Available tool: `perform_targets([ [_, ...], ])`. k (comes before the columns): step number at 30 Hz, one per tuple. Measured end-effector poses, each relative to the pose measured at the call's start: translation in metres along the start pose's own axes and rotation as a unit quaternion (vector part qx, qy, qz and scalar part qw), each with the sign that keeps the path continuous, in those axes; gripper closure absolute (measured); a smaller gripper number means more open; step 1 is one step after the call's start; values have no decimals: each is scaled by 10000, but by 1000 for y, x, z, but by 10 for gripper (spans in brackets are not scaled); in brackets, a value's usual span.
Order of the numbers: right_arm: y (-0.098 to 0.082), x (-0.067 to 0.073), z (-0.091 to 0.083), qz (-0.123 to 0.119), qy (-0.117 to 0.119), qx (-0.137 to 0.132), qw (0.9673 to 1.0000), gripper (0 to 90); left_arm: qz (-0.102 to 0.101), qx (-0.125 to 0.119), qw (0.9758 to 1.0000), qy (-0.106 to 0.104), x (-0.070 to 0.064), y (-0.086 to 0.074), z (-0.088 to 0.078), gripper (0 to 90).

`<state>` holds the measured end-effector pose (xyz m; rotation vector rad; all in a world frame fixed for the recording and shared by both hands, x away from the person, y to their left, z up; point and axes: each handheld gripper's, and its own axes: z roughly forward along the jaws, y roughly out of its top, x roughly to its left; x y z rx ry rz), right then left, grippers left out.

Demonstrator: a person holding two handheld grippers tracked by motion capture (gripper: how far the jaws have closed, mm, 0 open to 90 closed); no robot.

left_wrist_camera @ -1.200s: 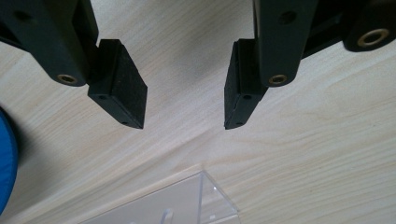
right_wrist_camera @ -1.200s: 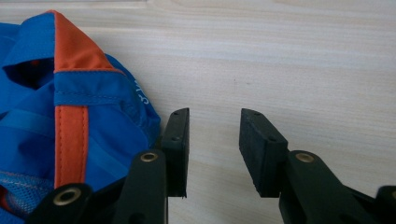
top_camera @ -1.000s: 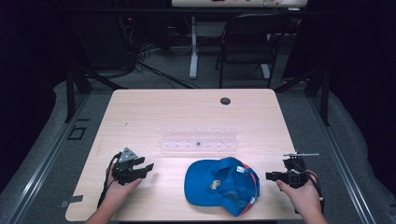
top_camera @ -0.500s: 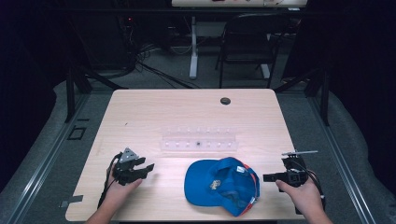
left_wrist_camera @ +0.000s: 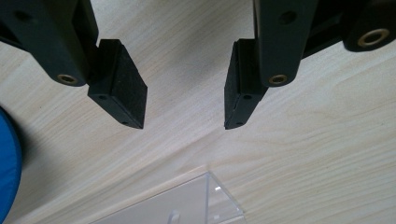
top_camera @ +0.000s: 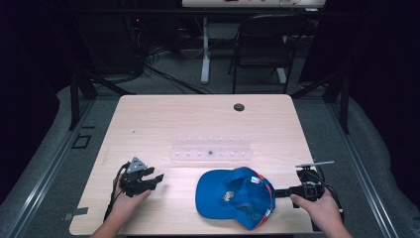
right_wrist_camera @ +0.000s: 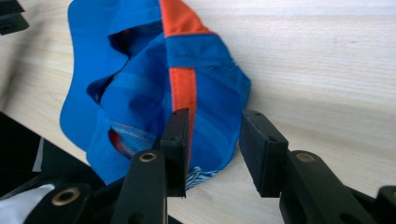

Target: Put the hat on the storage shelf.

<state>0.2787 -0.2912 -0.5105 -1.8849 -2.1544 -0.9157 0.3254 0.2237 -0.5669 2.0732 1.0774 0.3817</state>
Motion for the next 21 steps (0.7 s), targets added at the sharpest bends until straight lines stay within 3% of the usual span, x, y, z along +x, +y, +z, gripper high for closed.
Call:
perform_targets([
  [10, 3, 14, 3, -160, 231, 103, 9996, 617, 7, -4, 10000, 8, 0, 0, 0, 496],
  [21, 2, 13, 22, -138, 256, 359, 9989, 626, 0, -23, 10000, 7, 0, 0, 0, 496],
])
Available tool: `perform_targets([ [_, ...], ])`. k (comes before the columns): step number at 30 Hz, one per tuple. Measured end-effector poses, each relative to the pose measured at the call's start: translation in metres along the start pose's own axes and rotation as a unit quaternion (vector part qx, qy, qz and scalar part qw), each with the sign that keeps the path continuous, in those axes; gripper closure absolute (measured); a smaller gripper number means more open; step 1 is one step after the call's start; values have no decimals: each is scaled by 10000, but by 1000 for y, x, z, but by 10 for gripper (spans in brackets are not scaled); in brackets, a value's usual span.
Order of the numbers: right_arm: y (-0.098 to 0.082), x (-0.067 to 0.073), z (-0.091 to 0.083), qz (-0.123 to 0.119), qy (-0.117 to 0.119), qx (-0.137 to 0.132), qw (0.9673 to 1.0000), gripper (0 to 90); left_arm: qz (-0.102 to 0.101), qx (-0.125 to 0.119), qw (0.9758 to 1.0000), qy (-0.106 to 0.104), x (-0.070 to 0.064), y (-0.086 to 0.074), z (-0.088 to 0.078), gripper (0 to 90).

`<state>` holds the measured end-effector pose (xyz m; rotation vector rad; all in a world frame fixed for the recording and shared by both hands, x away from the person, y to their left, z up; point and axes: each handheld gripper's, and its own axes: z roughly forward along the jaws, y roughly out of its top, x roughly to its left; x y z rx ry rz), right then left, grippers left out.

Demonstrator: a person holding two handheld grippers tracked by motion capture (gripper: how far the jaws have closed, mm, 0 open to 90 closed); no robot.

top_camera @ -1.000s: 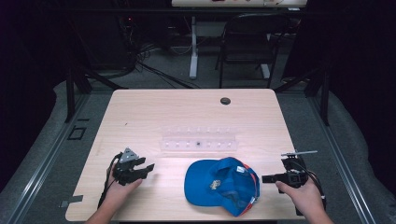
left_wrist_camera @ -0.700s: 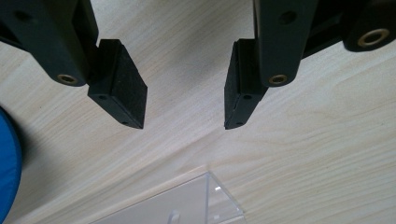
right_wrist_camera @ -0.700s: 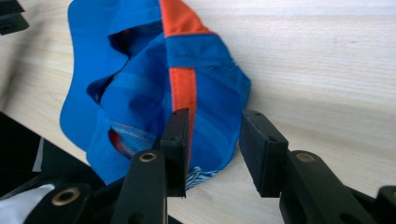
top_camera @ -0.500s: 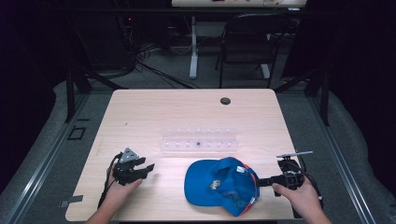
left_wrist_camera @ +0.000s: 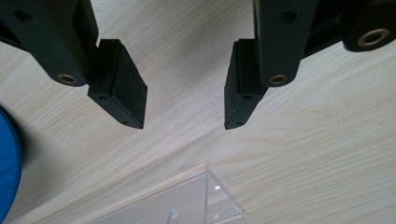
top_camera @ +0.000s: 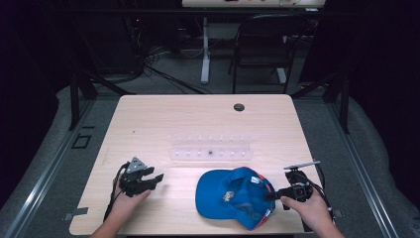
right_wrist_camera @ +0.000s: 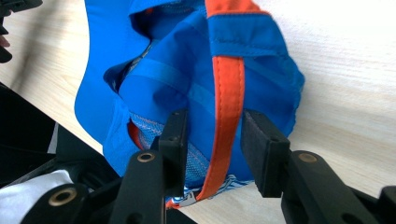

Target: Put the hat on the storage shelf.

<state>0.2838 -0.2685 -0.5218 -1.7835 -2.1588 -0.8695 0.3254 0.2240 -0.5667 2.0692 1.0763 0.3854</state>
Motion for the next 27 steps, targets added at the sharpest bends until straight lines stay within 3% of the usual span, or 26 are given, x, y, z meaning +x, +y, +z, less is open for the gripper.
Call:
perform_targets([
  [15, 3, 9, -4, -25, 398, 86, 9992, 697, 11, -3, 10000, 5, 0, 0, 0, 496],
  [17, 3, 11, -4, 39, 391, 45, 9992, 714, 8, -1, 10000, 3, 0, 0, 0, 496],
  [19, 5, 11, -6, -65, 388, 123, 9992, 732, 7, 0, 10000, 3, 0, 0, 0, 496],
  [27, 7, 14, -10, 74, 405, 116, 9991, 773, 2, -4, 10000, 0, 0, 0, 0, 496],
])
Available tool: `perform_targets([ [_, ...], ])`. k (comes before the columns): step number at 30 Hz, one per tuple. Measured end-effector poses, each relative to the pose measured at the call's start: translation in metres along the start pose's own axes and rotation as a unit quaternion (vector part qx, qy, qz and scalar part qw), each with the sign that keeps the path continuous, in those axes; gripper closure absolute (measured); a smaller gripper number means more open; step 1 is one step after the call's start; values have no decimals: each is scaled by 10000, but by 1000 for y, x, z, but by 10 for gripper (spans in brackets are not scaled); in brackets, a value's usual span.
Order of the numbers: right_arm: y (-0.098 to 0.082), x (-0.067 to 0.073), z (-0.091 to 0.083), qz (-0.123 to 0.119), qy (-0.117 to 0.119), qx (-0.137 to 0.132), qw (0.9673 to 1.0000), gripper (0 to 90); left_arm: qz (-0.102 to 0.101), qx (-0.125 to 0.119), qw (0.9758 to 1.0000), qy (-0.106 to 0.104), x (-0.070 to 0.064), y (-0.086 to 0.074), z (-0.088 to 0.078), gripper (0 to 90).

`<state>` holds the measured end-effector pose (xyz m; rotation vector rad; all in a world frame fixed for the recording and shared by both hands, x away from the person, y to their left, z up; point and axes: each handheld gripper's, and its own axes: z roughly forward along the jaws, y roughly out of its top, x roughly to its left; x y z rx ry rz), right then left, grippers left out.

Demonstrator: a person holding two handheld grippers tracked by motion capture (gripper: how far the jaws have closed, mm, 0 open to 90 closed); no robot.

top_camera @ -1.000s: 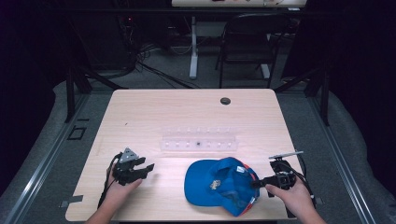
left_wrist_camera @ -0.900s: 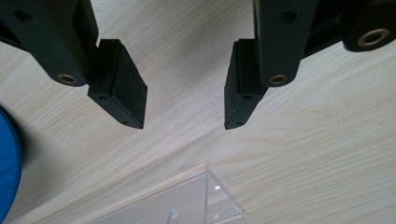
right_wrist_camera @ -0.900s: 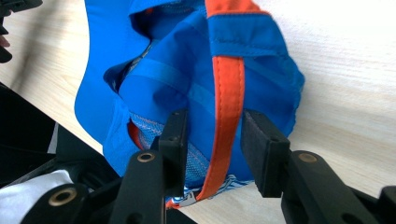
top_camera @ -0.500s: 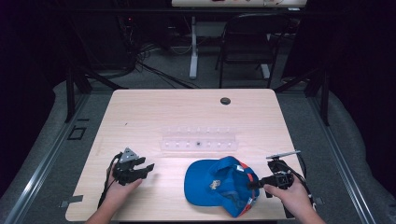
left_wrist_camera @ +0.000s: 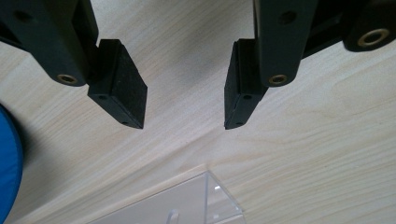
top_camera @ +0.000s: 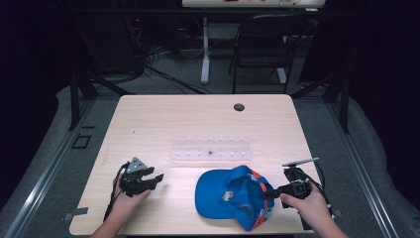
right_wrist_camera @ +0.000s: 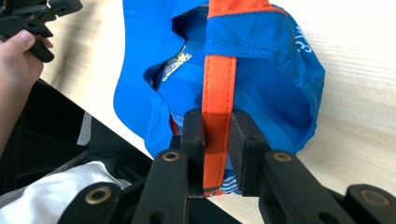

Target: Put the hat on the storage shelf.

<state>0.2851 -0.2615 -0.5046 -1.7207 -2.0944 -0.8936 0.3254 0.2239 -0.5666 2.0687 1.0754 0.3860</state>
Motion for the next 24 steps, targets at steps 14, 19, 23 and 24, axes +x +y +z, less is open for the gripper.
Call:
perform_targets([
  [14, 12, 5, -11, 254, -384, -1, 9989, 778, -8, 1, 10000, -4, 0, 0, 0, 496],
  [19, 18, 8, -15, 380, -467, -58, 9982, 779, -3, 1, 10000, -2, 0, 0, 0, 496],
  [23, 24, 10, -20, 331, -523, 67, 9981, 779, -9, 2, 10000, -3, 0, 0, 0, 497],
  [24, 25, 12, -20, 380, -559, 30, 9977, 779, -10, 4, 10000, -6, 0, 0, 0, 496],
])
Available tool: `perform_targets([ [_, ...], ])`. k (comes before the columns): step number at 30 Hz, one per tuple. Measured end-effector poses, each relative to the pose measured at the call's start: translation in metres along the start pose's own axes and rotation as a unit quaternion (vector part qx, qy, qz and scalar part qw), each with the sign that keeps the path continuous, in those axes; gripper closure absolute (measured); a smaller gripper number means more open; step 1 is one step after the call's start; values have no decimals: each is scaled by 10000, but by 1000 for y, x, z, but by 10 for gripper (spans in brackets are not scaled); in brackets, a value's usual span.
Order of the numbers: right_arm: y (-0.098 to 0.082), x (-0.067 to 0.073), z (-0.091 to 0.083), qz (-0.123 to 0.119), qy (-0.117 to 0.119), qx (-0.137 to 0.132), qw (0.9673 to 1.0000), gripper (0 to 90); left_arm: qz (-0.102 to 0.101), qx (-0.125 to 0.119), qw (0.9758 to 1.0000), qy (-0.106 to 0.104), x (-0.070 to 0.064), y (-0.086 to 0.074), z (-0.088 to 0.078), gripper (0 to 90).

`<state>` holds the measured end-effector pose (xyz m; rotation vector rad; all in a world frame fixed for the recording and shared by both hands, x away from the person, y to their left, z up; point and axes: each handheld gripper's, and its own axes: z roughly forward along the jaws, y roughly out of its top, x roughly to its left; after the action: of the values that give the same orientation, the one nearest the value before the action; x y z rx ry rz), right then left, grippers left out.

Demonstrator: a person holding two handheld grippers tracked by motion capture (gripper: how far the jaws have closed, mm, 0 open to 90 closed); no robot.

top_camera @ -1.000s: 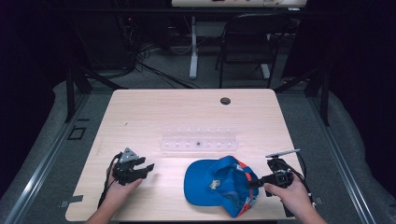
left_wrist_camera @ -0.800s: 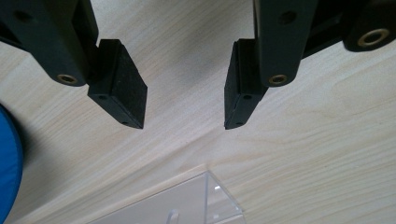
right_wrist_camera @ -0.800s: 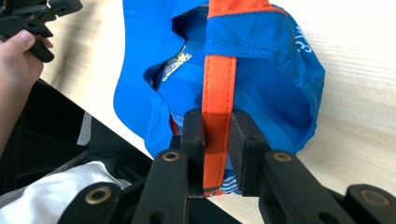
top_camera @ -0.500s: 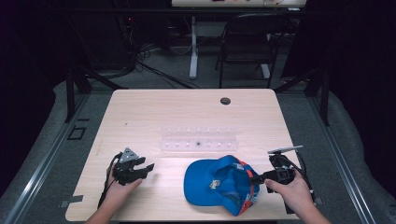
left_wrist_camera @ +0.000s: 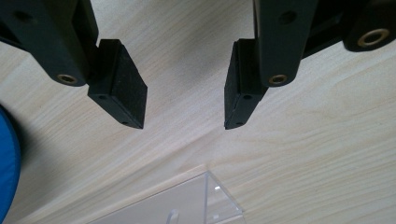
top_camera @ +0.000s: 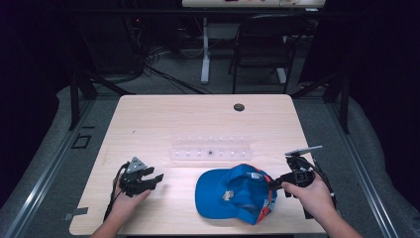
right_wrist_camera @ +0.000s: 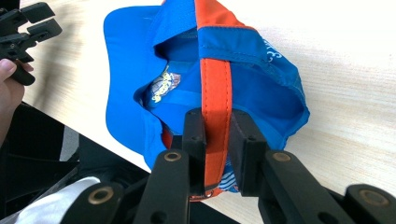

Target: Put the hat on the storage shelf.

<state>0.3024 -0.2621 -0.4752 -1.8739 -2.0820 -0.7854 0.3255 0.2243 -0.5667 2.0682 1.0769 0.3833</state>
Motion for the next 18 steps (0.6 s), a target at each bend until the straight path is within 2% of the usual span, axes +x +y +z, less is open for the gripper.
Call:
perform_targets([
  [1, 1, 2, -1, 32, 10, -23, 10000, 779, 0, 1, 10000, 1, 0, 0, 0, 496],
  [2, 2, 2, -3, -96, -11, 89, 9999, 779, -2, 1, 10000, 1, 0, 0, 0, 496],
  [5, 4, 6, -5, -10, -65, 37, 10000, 779, 1, 4, 10000, 1, 0, 0, 0, 496],
  [6, 6, 6, -6, -101, -81, 92, 9999, 779, 7, 6, 10000, -1, 0, 0, 0, 496],
  [7, 7, 9, -7, -31, -144, 62, 9999, 779, 9, 5, 10000, -1, 0, 0, 0, 496],
  [10, 10, 12, -10, -93, -172, 165, 9997, 779, 8, 2, 10000, 1, 0, 0, 0, 496],
  [11, 11, 14, -11, -47, -207, 172, 9996, 779, 9, 4, 10000, 0, 0, 0, 0, 496],
  [13, 13, 16, -15, -155, -248, 262, 9992, 779, 9, 6, 10000, -1, 0, 0, 0, 496],
  [15, 15, 19, -17, -88, -246, 171, 9995, 778, 11, 6, 10000, -3, 0, 0, 0, 496],
  [18, 17, 21, -21, -146, -248, 170, 9994, 778, 12, 10, 10000, -4, 0, 0, 0, 496],
])
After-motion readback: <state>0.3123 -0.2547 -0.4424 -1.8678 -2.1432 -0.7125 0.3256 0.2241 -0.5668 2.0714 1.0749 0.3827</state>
